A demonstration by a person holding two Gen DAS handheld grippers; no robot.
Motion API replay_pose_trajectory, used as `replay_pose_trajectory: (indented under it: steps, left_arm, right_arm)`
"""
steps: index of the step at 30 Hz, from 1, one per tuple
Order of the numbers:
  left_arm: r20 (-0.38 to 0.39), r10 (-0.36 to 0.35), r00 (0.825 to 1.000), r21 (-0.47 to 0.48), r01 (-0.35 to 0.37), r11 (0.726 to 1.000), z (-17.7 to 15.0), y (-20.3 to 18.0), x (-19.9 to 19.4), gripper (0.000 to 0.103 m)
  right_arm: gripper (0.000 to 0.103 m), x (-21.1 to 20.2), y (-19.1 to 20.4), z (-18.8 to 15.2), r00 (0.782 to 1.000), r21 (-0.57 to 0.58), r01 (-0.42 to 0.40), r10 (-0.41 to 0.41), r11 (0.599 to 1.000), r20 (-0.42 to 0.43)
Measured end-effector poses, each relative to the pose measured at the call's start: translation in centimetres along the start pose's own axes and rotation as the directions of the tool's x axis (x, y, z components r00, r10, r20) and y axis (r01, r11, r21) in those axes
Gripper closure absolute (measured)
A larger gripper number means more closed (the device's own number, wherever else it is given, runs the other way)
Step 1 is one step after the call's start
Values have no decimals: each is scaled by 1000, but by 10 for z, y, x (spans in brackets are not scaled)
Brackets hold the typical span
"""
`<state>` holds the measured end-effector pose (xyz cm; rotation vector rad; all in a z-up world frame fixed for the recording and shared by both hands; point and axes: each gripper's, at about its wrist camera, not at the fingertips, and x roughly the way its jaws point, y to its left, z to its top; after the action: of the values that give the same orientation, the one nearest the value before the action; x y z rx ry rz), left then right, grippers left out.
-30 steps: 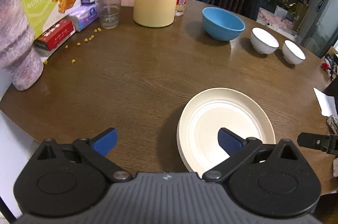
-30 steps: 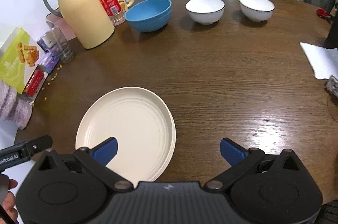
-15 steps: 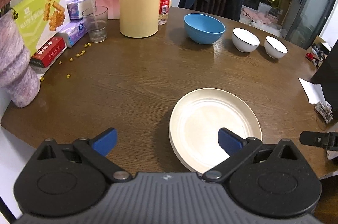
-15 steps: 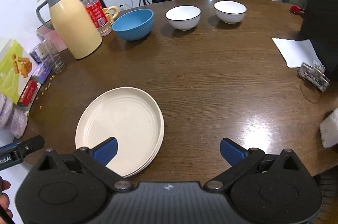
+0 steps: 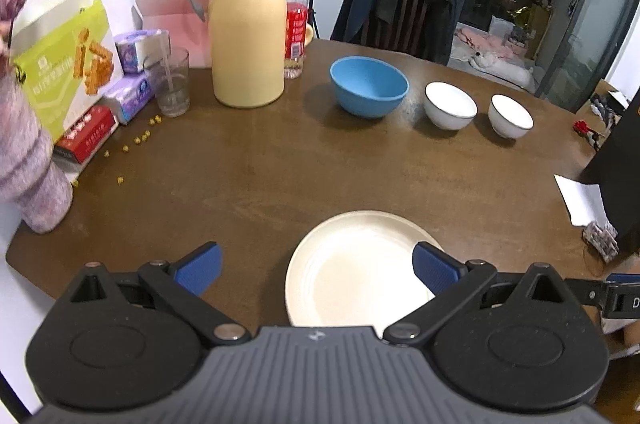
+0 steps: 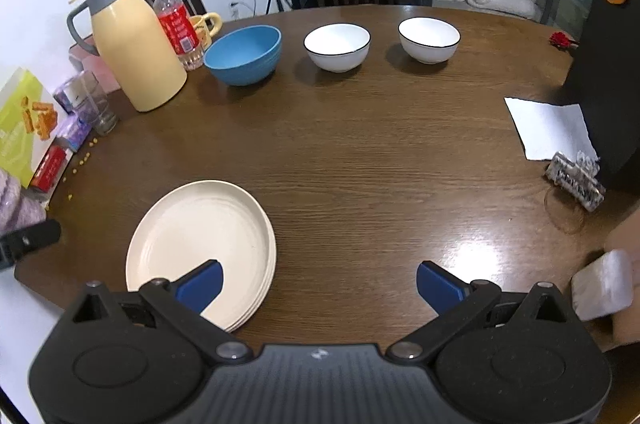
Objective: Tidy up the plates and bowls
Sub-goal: 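Withdraw both grippers up and back from the three stacked plates, then move both grippers forward to the rim of the blue bowl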
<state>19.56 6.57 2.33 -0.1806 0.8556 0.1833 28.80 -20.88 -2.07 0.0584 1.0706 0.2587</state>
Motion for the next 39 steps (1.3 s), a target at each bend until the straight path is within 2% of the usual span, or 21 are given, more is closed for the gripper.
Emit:
replay_pose_trajectory:
  steps: [11, 17, 25, 31, 39]
  left_arm:
    - [62, 104, 993, 5, -105, 995, 60, -32, -16, 0]
    - [63, 136, 989, 16, -137, 990, 102, -39, -7, 0]
    - [10, 118, 993, -1, -118, 993, 169, -27, 39, 0]
    - [-32, 128, 991, 5, -128, 992, 215, -19, 90, 0]
    - [-90, 148, 985, 26, -146, 989, 254, -12, 160, 0]
  right_arm:
    - [3, 0, -8, 75, 997, -68, -80, 81, 994, 5]
    - [3, 8, -2, 122, 992, -63, -123, 124, 990, 8]
    - [3, 34, 9, 186, 993, -15, -118, 118, 993, 2]
    - [3, 73, 27, 240, 996, -2, -92, 92, 996, -16]
    - [5, 131, 47, 289, 995, 44, -81, 83, 996, -51]
